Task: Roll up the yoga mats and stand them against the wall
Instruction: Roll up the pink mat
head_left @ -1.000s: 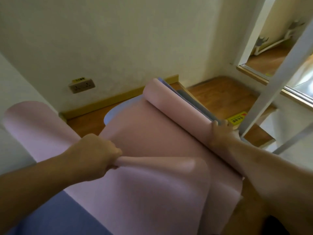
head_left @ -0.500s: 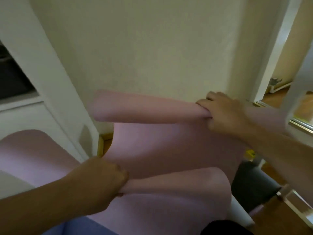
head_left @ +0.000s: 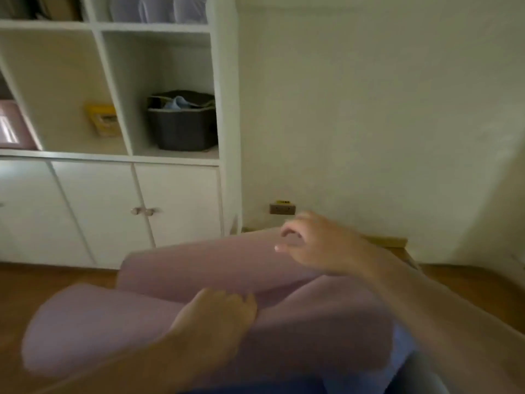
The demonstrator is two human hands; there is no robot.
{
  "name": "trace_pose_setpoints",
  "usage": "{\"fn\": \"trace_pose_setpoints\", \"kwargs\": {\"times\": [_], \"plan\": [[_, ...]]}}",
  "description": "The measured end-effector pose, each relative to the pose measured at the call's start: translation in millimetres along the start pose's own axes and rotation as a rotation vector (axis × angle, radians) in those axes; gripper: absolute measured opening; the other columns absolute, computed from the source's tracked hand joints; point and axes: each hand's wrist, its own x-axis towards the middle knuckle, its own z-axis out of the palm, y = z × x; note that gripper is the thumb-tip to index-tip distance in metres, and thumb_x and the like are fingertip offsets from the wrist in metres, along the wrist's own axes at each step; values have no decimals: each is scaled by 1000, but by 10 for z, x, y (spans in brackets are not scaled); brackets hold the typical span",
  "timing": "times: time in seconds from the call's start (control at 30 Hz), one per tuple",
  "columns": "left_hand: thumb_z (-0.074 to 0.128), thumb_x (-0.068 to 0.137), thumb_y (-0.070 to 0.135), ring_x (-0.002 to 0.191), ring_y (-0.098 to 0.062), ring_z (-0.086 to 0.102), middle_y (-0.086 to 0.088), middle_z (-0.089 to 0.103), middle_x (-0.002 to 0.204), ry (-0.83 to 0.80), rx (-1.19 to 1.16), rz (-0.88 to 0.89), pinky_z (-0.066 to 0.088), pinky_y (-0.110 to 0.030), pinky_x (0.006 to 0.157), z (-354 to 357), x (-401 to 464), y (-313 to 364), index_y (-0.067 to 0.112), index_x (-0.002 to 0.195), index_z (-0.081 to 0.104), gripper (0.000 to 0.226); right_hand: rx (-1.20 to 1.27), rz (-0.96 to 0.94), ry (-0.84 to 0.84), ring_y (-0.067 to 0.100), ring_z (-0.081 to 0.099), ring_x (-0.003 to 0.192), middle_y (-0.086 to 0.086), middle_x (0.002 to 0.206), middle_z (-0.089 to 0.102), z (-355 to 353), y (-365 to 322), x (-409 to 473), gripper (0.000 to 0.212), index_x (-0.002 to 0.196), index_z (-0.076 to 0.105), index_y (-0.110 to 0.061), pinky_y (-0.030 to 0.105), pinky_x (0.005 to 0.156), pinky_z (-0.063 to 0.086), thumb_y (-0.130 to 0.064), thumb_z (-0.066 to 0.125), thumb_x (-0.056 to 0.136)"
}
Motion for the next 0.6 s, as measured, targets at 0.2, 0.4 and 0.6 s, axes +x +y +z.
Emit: {"fn": "trace_pose_setpoints", "kwargs": {"times": [0.2,0.4,0.6], "plan": [[71,90,34,89,-25,73,-4,72,110,-205,-108,41,49,-37,64,671,-139,-29,18,119,61,35,81,40,-875,15,55,129,-9,148,59,1145,-223,-92,66,149,57,-35,37,112,42,-57,76,90],[58,100,34,113,-37,62,-9,59,132,-215,-207,21,42,-42,79,1098,4,52,18,137,42,42,-161,99,-855,25,55,136,2,155,53,1490,-211,-145,81,160,45,-30,28,99,42,-35,82,89],[57,81,86,99,-15,62,9,64,112,-314,-709,-161,53,-38,85,1043,24,-347,34,117,59,64,-258,-122,-491,24,59,83,-2,94,66,1578,-202,-118,15,99,64,-29,35,63,42,-20,66,86]]}}
